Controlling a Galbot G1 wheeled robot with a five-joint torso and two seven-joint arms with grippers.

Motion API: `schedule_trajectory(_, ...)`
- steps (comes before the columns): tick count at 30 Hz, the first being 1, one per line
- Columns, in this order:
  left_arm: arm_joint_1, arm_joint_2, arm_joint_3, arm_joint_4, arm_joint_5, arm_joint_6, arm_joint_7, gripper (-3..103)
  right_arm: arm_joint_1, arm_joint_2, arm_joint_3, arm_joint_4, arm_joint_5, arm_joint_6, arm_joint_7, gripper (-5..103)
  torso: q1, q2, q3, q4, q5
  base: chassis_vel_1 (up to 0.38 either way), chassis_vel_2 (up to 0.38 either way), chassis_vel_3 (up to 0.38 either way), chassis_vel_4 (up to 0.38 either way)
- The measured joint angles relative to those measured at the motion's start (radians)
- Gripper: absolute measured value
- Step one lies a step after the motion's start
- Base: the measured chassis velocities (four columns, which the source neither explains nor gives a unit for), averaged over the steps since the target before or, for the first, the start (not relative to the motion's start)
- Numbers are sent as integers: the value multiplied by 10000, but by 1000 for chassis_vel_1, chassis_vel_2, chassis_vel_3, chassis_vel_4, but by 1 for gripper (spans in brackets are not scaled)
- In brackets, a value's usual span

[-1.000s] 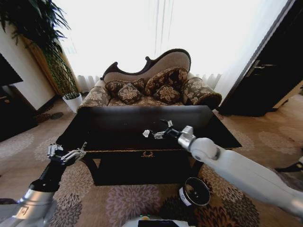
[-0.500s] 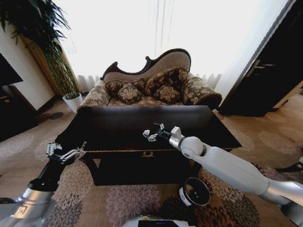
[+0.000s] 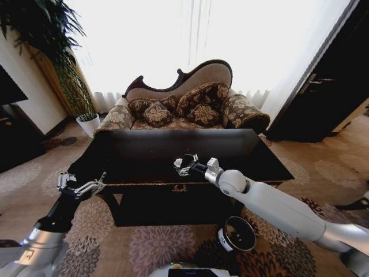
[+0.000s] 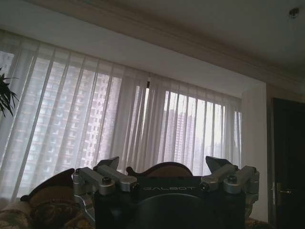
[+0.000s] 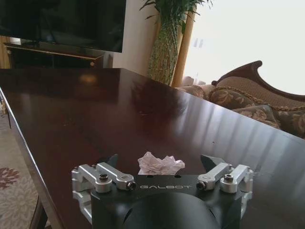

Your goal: Move to the front of the table and place the trash on the table into the trash bin.

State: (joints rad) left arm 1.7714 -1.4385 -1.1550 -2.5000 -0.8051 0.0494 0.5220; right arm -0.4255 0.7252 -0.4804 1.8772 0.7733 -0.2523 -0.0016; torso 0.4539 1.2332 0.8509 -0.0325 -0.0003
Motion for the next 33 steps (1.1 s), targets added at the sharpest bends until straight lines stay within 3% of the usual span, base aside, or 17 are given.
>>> schedule_trajectory(1,0,0,0,0,0,0,0,100,0,0,0,0,0,0,0,97,0,0,0,0,0,0,0,0,0)
schedule_trajectory(4,31,27,-45,0,-35,-7,0,100,31,103,-87,-54,-73,17,-31,82,0,0,0,0,0,0,0,0,0)
schedule_trajectory(7,36,34,-58,0,-44,-8,0,100,78,170,-141,-95,-138,17,-39,77,-1,0,-1,0,1,0,0,0,0)
schedule_trajectory(10,27,37,-63,0,-29,-11,0,100,187,264,-251,-256,-306,45,-107,60,0,0,0,0,0,0,0,0,0)
schedule_trajectory(11,27,37,-63,0,-29,-11,0,100,187,264,-251,-256,-306,45,-107,60,0,0,0,0,0,0,0,0,0)
schedule_trajectory(16,-23,54,-57,0,-20,-16,0,100,266,294,-318,-340,-344,94,-208,38,0,0,-1,0,0,0,0,0,0)
schedule_trajectory(20,-30,51,-39,0,-17,-17,-2,100,195,302,-315,-354,-384,155,-265,27,0,0,0,0,0,0,0,0,0)
schedule_trajectory(21,-35,56,-39,0,-16,-17,-3,100,143,303,-286,-356,-403,184,-307,17,0,0,-1,1,1,0,0,0,0)
schedule_trajectory(24,-44,62,-36,0,-16,-17,-3,100,63,296,-224,-356,-430,214,-357,12,0,0,-1,1,1,0,0,0,0)
schedule_trajectory(26,-52,56,-8,0,-10,-17,-4,100,-74,263,-113,-337,-458,249,-403,2,0,0,-1,1,1,0,0,0,0)
schedule_trajectory(33,-40,47,24,0,4,-17,-6,100,-496,-2,369,-244,-454,451,-596,0,-1,0,0,0,1,0,0,0,0)
